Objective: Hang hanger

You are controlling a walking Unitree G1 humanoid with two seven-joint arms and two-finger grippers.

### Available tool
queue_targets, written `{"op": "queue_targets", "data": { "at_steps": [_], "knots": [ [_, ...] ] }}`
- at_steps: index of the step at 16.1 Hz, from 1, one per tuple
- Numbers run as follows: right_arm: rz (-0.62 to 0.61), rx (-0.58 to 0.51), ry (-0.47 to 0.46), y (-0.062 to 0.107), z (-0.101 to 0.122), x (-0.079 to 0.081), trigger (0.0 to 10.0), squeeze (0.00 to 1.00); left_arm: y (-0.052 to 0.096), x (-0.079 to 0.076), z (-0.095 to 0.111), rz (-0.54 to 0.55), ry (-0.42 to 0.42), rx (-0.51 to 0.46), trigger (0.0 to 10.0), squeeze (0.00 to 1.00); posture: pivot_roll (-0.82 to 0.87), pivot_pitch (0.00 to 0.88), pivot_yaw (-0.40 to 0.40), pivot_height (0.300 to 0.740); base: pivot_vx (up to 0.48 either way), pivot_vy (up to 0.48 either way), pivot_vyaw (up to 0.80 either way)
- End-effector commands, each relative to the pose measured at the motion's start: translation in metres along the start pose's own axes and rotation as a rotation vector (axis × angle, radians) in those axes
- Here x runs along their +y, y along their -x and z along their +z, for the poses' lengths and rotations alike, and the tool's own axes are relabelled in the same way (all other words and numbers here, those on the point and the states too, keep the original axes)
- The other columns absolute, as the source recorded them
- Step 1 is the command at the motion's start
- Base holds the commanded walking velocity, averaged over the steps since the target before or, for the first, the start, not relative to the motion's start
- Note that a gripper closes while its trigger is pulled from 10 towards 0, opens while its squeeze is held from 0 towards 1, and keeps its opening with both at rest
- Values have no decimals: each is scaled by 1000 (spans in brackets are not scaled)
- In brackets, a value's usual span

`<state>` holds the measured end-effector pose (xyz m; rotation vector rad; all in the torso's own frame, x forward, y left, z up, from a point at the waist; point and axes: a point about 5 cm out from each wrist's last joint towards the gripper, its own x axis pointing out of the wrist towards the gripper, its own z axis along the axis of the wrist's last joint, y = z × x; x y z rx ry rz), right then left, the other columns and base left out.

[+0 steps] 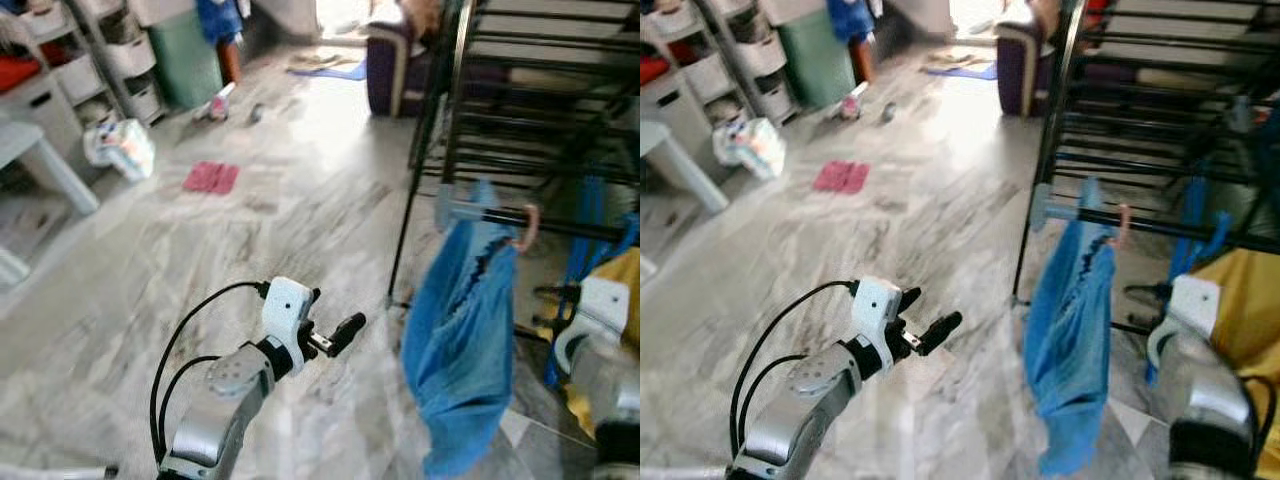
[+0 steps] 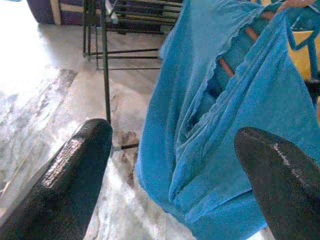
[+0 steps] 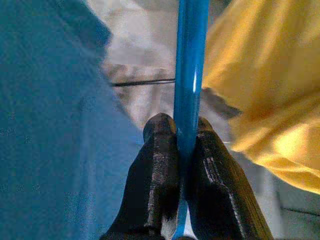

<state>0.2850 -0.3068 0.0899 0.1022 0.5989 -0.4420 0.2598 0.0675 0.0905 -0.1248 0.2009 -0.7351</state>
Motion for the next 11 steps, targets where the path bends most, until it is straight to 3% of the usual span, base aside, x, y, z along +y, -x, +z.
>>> {"op": "queue_targets", "data": {
  "at_steps": [1, 7, 11],
  "knots": [
    [34, 28, -29, -5, 3, -3, 10000, 0, 2, 0, -2, 2, -7, 17, 10000, 0, -41, 69, 22, 740, 0, 0, 0],
    [-44, -54, -55, -14, 41, -29, 10000, 0, 9, 3, -3, 25, -13, 25, 10000, 0, -14, 73, 11, 740, 0, 0, 0],
    [-43, 3, -71, -18, 30, -41, 10000, 0, 9, 2, -3, 6, -21, 40, 10000, 0, -20, 74, 26, 740, 0, 0, 0]
  ]
}}
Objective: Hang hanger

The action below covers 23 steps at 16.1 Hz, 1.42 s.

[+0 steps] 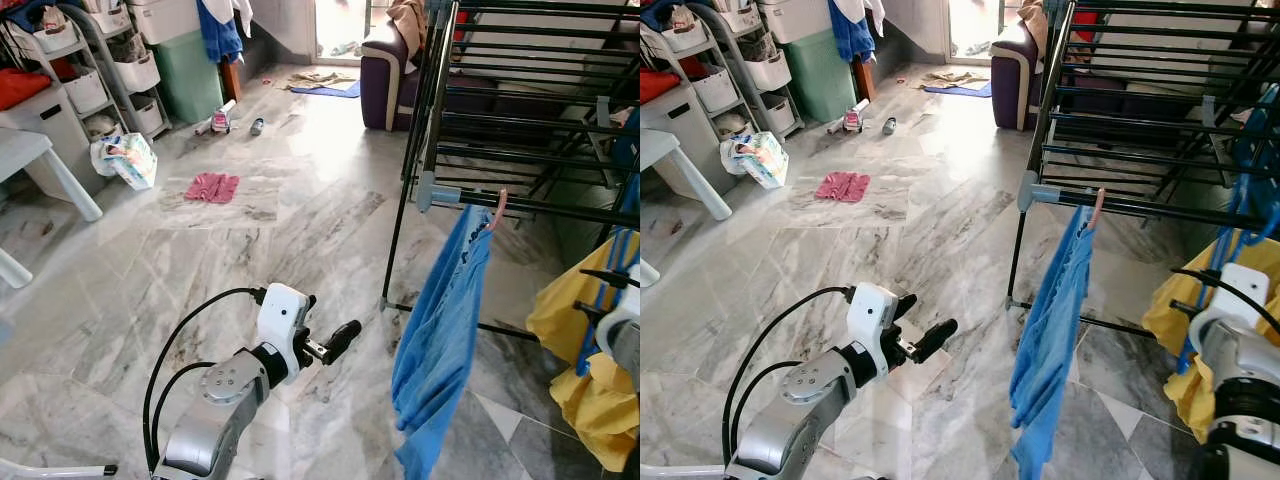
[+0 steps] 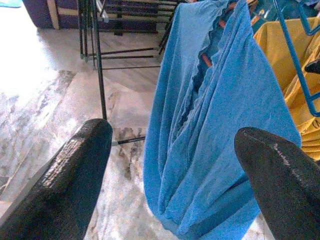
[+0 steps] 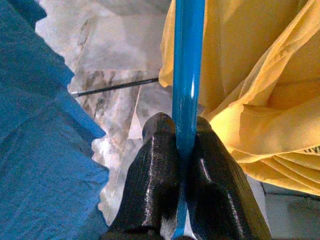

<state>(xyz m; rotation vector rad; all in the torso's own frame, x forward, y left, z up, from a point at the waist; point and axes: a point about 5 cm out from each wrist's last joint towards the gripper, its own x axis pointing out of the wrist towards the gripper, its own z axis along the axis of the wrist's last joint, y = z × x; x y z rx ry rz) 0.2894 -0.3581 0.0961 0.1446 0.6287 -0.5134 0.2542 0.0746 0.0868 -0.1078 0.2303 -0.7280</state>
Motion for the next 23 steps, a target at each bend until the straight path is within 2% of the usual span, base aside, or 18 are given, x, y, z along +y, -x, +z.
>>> {"op": "queue_targets", "data": {
  "at_steps": [1, 4, 9, 12, 16, 18, 21, 23],
  "knots": [
    [32, -25, -7, 0, 9, 4, 10000, 0, 0, 0, 2, -8, -19, 9, 10000, 0, -20, 74, 26, 740, 0, 0, 0],
    [73, -26, 8, -1, 13, 8, 10000, 0, -1, -2, 1, -14, -18, 18, 10000, 0, -20, 75, 28, 740, 0, 0, 0],
    [161, 14, 61, -5, 6, 28, 10000, 0, 0, -2, 0, -3, -13, 30, 10000, 0, -8, 81, 17, 740, 0, 0, 0],
    [123, 56, 82, -8, -8, 21, 10000, 0, 1, -2, -1, 6, -8, 37, 10000, 0, -9, 83, 16, 740, 0, 0, 0],
    [77, 39, 67, -8, -10, 10, 10000, 0, -1, -2, -2, 0, -16, 52, 10000, 0, -18, 79, 24, 740, 0, 0, 0],
    [70, 20, 47, -8, -10, 8, 10000, 1000, -2, -3, -3, -7, -27, 60, 10000, 0, -20, 77, 26, 740, 0, 0, 0],
    [44, -70, 68, -4, -6, 7, 10000, 1000, -3, -2, -2, -2, -35, 59, 10000, 0, -23, 75, 23, 740, 0, 0, 0],
    [21, -156, 109, 2, -5, 14, 10000, 1000, -3, -2, -2, 4, -38, 52, 10000, 0, -28, 75, 22, 740, 0, 0, 0]
  ]
}}
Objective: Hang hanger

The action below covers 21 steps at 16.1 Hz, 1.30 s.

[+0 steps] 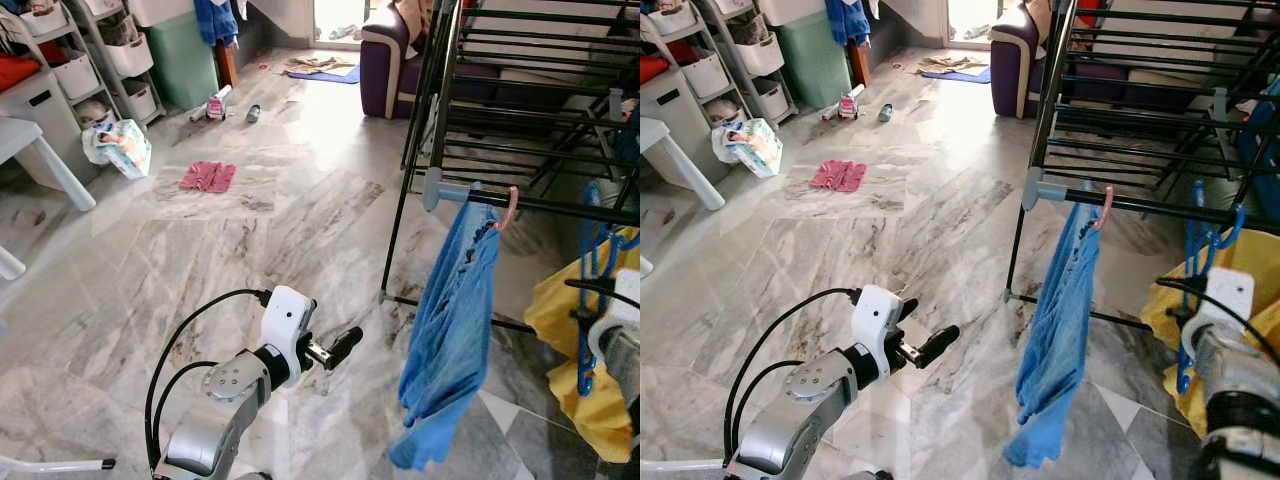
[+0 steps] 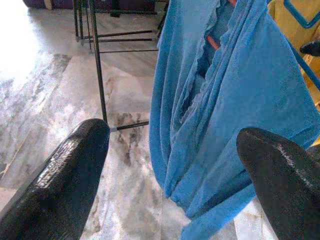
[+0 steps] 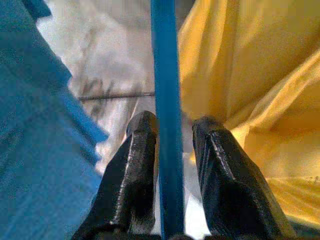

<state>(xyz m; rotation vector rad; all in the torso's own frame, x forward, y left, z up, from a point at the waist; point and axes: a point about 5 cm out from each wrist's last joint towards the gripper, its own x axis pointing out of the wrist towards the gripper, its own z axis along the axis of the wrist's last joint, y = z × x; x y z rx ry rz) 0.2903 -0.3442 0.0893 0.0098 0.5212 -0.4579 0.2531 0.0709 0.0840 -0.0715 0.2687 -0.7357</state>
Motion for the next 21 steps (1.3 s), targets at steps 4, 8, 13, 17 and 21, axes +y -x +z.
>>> {"op": "queue_targets", "data": {
  "at_steps": [4, 8, 13, 17, 21],
  "knots": [
    [-78, -145, 57, 18, 1, 2, 10000, 1000, -1, 1, 0, 9, -32, 10, 10000, 0, -33, 73, 22, 740, 0, 0, 0],
    [-133, -227, 106, 41, -6, -2, 10000, 1000, 0, 2, 0, 21, -47, 9, 10000, 0, -40, 74, 23, 740, 0, 0, 0],
    [-190, -382, 148, 80, -11, 6, 10000, 1000, 1, 14, 18, 147, -52, -122, 10000, 0, -50, 73, 31, 740, 0, 0, 0],
    [-109, -457, 181, 98, -9, 32, 10000, 1000, -2, 18, 24, 203, -67, -147, 10000, 0, -52, 70, 30, 740, 0, 0, 0],
    [43, -479, 137, 104, -3, 62, 10000, 0, -3, 16, 22, 216, -60, -155, 10000, 0, -41, 57, 20, 740, 0, 0, 0]
  ]
}}
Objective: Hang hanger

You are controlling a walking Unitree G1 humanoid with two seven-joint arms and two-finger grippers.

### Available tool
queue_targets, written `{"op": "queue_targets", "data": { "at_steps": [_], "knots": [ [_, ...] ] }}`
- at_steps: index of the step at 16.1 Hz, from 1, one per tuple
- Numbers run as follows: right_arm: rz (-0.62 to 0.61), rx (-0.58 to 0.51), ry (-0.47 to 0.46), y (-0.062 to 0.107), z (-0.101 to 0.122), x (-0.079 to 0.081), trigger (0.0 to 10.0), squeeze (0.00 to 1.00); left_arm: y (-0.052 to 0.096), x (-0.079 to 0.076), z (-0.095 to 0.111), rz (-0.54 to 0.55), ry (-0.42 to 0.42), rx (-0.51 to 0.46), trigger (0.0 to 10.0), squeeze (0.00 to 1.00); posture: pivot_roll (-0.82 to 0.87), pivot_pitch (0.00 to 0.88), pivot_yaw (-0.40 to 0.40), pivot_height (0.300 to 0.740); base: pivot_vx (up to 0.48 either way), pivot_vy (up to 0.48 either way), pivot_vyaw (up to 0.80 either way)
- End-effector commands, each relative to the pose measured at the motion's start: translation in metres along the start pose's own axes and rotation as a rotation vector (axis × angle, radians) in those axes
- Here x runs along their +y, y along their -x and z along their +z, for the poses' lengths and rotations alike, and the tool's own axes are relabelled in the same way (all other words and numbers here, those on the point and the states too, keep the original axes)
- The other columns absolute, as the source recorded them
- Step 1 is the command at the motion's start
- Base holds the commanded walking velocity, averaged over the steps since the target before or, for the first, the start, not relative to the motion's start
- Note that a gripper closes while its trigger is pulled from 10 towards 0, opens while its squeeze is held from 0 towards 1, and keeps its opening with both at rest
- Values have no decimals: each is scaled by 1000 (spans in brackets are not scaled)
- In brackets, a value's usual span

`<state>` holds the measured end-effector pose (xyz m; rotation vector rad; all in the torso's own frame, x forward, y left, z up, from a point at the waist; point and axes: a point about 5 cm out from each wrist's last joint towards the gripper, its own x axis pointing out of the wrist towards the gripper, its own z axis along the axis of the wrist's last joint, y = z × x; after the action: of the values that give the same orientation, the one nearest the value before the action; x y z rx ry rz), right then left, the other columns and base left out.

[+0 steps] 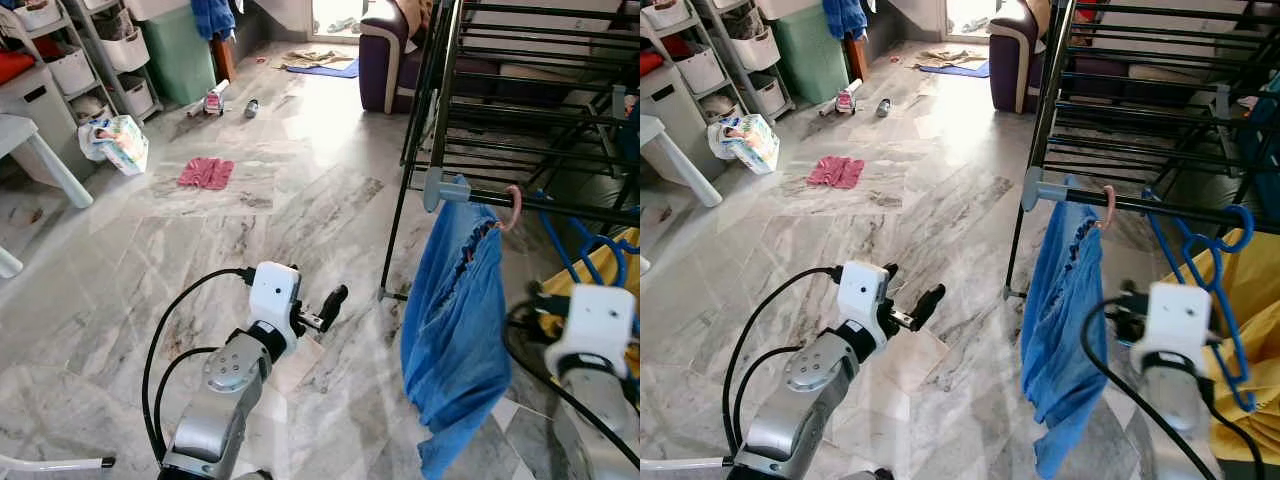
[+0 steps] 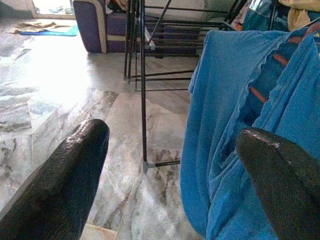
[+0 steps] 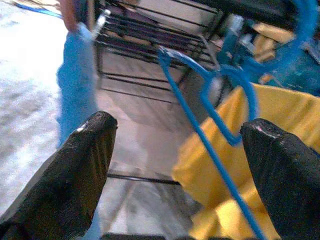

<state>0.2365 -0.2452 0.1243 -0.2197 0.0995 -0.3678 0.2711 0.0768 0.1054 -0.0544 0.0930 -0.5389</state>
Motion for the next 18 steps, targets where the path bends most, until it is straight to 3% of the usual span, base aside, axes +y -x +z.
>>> {"op": "queue_targets", "data": {
  "at_steps": [1, 4, 6, 8, 10, 12, 18],
  "knots": [
    [22, -23, -24, 1, 7, 2, 10000, 0, 2, 4, -4, 24, -10, 16, 10000, 0, -36, 49, 21, 740, 0, 0, 0],
    [80, -28, -59, -1, 9, 14, 10000, 0, 10, 15, -5, 89, -33, 19, 10000, 0, -21, 45, 26, 740, -339, 0, 0],
    [107, -19, -93, -1, 4, 22, 10000, 0, 20, 31, -4, 170, -71, 15, 10000, 0, -4, 41, 22, 740, -341, 0, 0],
    [162, -22, -163, -1, 4, 30, 10000, 0, 23, 36, -3, 193, -70, 16, 10000, 0, 3, 38, 19, 740, -371, 0, 0],
    [179, -48, -76, -4, 4, 37, 10000, 0, 24, 36, -6, 191, -72, 23, 10000, 0, 4, 33, 14, 740, -373, 0, 0],
    [236, -18, -124, -3, 3, 41, 10000, 0, 22, 35, -5, 187, -74, 20, 10000, 0, 5, 29, 10, 740, -373, 0, 0],
    [250, -34, -137, -4, 3, 41, 10000, 0, 19, 30, -6, 175, -68, 18, 10000, 0, 2, 36, 11, 740, -374, 0, 0]
  ]
}}
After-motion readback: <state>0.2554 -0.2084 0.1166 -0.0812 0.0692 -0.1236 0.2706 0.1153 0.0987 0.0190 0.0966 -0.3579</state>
